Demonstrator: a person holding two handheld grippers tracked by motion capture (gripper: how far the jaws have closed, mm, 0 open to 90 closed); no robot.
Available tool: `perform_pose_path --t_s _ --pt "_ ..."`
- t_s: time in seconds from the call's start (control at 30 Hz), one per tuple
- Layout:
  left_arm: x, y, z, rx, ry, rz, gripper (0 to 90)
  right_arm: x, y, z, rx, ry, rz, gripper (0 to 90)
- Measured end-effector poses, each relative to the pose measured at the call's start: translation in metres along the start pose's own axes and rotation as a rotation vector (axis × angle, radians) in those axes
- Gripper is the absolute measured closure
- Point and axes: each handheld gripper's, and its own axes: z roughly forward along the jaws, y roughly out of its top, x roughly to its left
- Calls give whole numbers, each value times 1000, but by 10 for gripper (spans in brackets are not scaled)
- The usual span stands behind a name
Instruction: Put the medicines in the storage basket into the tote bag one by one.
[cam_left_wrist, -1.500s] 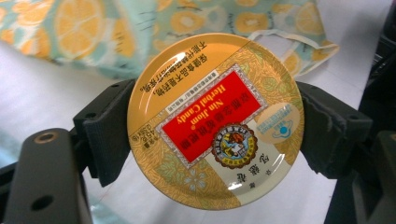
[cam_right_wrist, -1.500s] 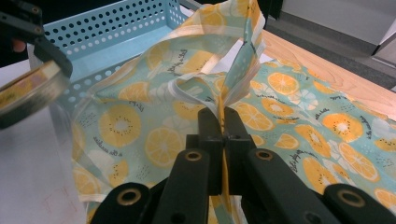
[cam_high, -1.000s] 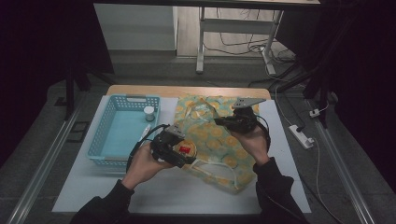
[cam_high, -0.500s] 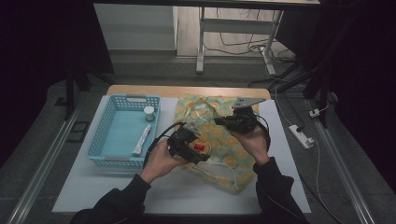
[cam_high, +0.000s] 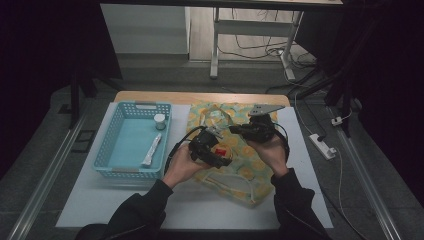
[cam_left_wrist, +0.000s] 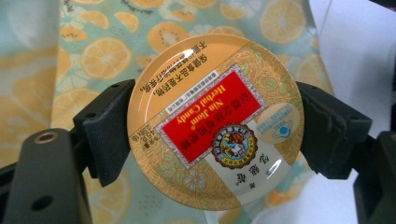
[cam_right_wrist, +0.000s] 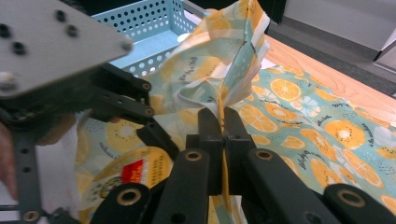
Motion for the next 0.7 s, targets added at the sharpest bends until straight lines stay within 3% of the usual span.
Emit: perform_pose_path --t_s 0.37,0.7 --pt "23 8 18 9 54 -25 201 0 -1 3 10 2 -1 900" --pt "42 8 33 12 73 -68 201 0 -3 7 21 2 -4 899"
